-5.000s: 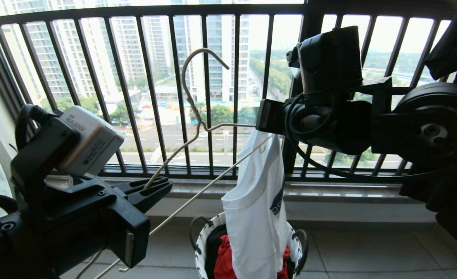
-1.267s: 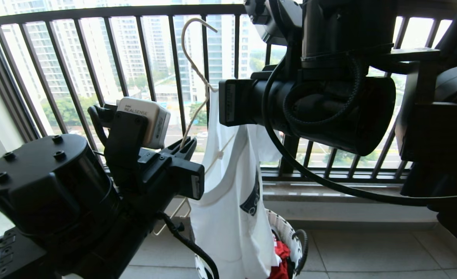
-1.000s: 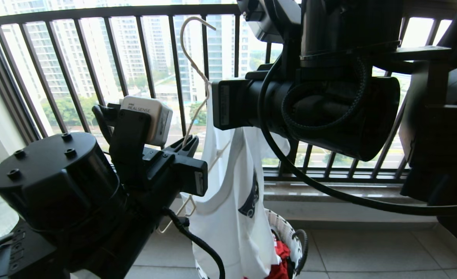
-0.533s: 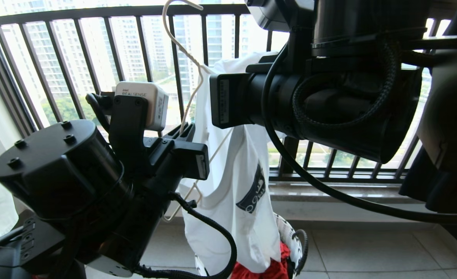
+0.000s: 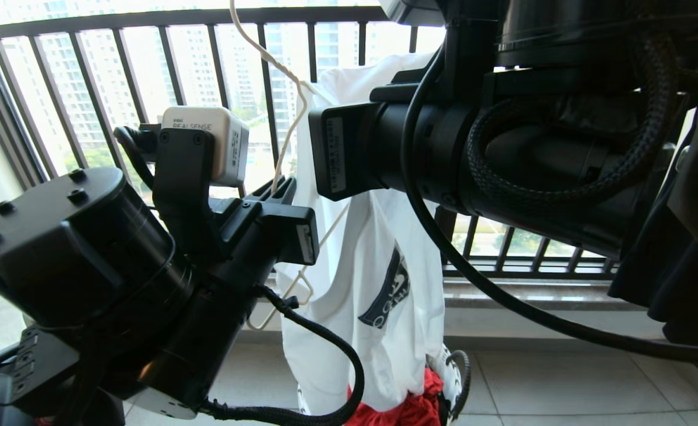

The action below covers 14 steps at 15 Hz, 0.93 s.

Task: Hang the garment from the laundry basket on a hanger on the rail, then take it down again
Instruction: Hang the clothes on the clothes rack

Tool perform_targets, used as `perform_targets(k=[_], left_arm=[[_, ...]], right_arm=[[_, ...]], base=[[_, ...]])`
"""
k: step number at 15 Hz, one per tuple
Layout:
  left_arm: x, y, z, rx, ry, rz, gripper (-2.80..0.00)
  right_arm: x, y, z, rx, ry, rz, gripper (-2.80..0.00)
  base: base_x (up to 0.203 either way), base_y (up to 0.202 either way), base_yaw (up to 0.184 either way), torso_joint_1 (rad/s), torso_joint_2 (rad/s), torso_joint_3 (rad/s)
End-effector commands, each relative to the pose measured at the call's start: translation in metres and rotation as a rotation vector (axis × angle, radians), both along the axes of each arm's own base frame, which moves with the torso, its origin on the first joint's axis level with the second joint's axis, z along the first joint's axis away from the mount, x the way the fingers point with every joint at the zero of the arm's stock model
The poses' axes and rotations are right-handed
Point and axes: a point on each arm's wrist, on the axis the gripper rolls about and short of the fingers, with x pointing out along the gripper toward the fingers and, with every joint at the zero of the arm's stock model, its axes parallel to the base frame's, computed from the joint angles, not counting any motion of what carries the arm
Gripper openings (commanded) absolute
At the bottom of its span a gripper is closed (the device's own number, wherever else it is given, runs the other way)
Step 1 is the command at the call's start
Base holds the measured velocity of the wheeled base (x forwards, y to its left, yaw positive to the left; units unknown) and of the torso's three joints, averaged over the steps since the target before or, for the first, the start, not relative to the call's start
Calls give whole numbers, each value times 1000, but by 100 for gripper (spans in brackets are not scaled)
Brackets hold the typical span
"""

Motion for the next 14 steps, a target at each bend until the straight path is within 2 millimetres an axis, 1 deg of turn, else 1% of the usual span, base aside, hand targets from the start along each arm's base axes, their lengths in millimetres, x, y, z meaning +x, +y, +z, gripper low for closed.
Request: perform_targets(k=[1,9,12,14], left_arm=[[-10,2,3,-14,-11,-29,-280],[-12,4,6,-37,-15,-36,-280],[-12,2,6,-50,-23,-40,-280],[-12,1,8,-78,-49,-40,-280]], right_arm=[[4,8,-5,-20,1,2,-280],[8,14,-7,-27,-5,1,-280],[8,15,0,-41,-47,4,-280],[9,17,2,-55,-65,4,-280]], base=[[0,0,0,0,0,0],[0,0,0,0,0,0],[0,0,0,0,0,0],[0,0,0,0,0,0]])
